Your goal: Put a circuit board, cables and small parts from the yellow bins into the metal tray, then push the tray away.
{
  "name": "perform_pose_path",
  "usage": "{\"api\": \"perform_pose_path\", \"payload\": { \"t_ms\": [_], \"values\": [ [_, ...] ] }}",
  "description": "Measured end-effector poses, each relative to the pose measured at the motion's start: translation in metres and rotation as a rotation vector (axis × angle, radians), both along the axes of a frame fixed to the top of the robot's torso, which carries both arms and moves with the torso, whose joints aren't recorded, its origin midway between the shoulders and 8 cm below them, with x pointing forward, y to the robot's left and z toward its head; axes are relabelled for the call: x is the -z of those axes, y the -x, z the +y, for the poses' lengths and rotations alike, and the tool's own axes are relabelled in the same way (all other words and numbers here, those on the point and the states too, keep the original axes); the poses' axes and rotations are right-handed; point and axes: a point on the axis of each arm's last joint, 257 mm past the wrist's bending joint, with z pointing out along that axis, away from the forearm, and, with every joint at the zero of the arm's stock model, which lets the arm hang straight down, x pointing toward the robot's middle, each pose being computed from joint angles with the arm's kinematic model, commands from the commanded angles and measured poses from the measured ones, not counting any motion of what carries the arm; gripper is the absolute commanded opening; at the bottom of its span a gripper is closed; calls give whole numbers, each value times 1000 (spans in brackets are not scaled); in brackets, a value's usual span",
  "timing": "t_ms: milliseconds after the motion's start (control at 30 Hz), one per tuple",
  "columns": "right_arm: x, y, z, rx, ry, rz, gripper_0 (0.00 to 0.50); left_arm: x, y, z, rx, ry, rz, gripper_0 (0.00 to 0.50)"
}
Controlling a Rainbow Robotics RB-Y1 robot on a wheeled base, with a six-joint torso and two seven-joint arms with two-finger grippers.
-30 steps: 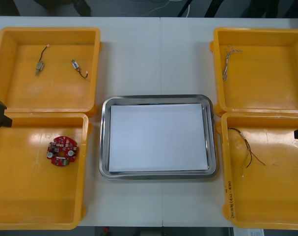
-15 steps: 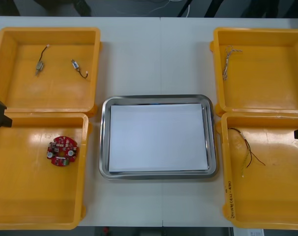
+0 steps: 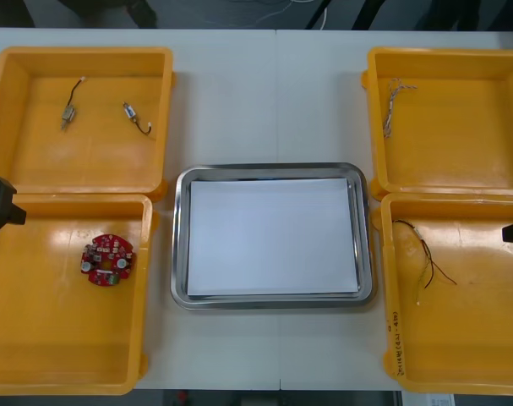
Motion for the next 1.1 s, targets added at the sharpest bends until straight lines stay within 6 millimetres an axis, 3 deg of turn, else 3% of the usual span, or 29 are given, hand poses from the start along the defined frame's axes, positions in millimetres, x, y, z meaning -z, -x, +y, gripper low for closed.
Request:
{"api": "perform_pose_path", "payload": {
  "t_ms": [333, 567, 733, 1100],
  "values": [
    [26, 12, 0, 9, 41, 63, 500, 0, -6, -8, 10, 19, -25, 500],
    [39, 13, 17, -10, 10, 81, 500, 10, -25, -15, 22, -7, -91, 500],
    [48, 13, 28, -5, -19, 85, 500, 23, -28, -23, 30, 14, -109, 500],
    [87, -23, 44, -18, -33, 44, 500, 50, -26, -47, 87, 20, -161, 500]
  ]
}}
